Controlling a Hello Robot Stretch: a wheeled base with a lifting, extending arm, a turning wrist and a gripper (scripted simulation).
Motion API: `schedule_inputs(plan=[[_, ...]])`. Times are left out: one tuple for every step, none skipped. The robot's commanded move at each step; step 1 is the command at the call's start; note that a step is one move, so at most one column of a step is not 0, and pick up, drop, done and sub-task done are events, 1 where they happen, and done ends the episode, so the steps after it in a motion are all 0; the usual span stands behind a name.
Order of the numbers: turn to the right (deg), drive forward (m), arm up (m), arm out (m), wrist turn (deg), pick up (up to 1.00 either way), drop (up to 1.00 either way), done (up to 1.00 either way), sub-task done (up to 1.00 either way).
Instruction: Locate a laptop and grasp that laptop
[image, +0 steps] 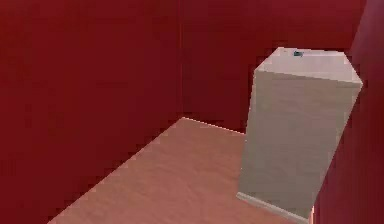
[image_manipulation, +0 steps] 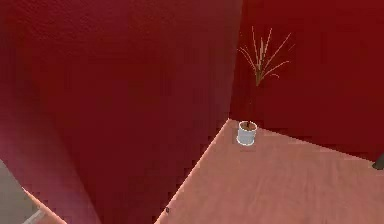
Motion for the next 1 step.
schedule_inputs(plan=[[45.0, 0.00, 0.00, 0.00, 0.0, 0.00, 0.00, 0.00, 0.00]])
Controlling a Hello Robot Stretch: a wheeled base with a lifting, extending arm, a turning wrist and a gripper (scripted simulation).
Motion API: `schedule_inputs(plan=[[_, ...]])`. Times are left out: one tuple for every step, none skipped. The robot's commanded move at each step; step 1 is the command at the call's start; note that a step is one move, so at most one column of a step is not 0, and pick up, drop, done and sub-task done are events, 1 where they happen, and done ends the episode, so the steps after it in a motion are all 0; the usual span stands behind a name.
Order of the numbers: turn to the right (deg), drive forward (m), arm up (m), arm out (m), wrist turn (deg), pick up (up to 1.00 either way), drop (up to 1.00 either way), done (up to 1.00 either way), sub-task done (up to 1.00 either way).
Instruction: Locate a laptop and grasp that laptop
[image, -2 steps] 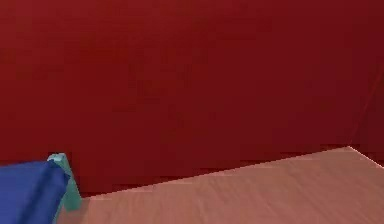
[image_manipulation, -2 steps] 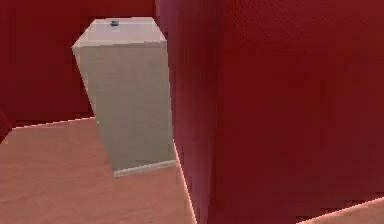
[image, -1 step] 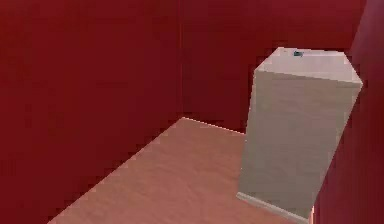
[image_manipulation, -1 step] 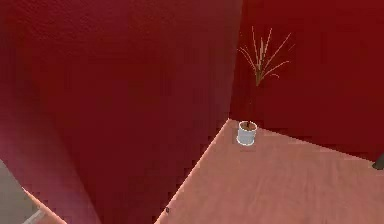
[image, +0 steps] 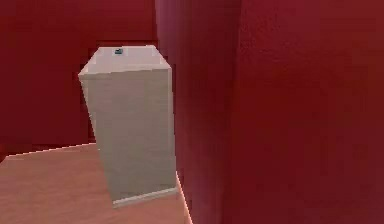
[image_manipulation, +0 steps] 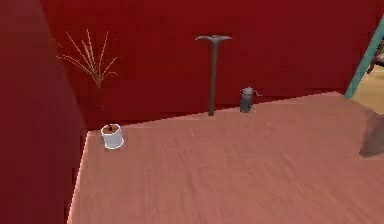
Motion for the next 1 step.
schedule_inputs(plan=[[27.0, 0.00, 0.00, 0.00, 0.0, 0.00, 0.00, 0.00, 0.00]])
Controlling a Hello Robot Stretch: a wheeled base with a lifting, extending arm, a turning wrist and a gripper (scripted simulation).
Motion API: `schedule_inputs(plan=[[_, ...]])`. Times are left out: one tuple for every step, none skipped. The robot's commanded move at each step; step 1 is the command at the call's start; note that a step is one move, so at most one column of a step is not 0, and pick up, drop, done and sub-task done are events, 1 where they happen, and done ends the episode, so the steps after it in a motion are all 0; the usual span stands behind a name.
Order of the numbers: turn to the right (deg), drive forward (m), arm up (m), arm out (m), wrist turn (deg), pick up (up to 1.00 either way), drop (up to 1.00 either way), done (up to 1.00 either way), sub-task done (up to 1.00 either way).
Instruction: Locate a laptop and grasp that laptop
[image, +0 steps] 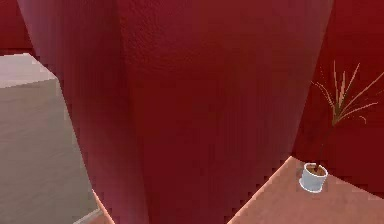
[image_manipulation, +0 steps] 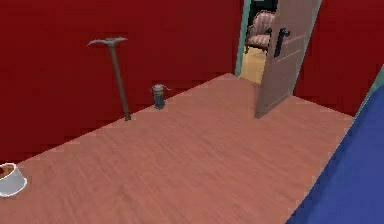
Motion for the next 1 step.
schedule_inputs(plan=[[0.0, 0.20, 0.00, 0.00, 0.0, 0.00, 0.00, 0.00, 0.00]])
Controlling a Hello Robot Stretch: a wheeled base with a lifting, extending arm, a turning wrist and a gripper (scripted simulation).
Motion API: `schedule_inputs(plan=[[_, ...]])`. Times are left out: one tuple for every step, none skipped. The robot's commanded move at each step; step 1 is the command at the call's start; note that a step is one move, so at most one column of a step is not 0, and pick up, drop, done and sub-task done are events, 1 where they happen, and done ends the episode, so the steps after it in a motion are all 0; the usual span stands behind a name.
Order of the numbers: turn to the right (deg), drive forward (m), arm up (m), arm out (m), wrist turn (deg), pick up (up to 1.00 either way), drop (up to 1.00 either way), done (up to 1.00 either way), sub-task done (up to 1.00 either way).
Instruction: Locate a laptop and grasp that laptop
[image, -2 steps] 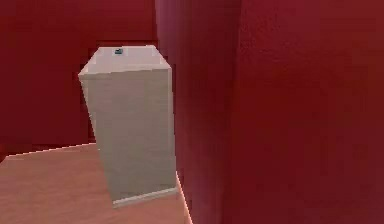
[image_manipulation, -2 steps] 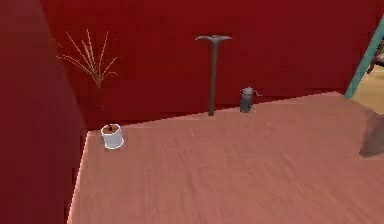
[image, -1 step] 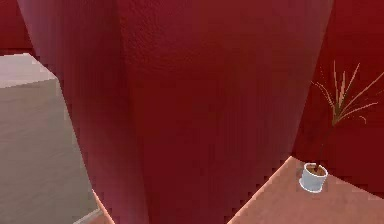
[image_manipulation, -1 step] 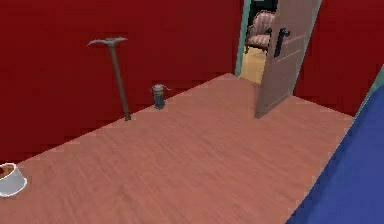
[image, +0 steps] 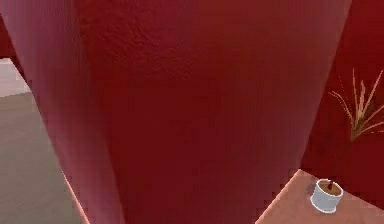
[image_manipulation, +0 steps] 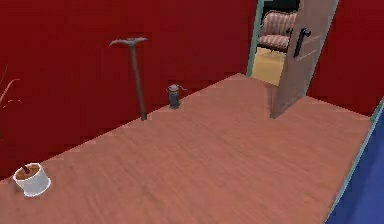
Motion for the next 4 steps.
schedule_inputs(plan=[[45.0, 0.00, 0.00, 0.00, 0.0, 0.00, 0.00, 0.00, 0.00], [45.0, 0.00, 0.00, 0.00, 0.0, 0.00, 0.00, 0.00, 0.00], [6.0, 0.00, 0.00, 0.00, 0.0, 0.00, 0.00, 0.00, 0.00], [3.0, 0.00, 0.00, 0.00, 0.0, 0.00, 0.00, 0.00, 0.00]])
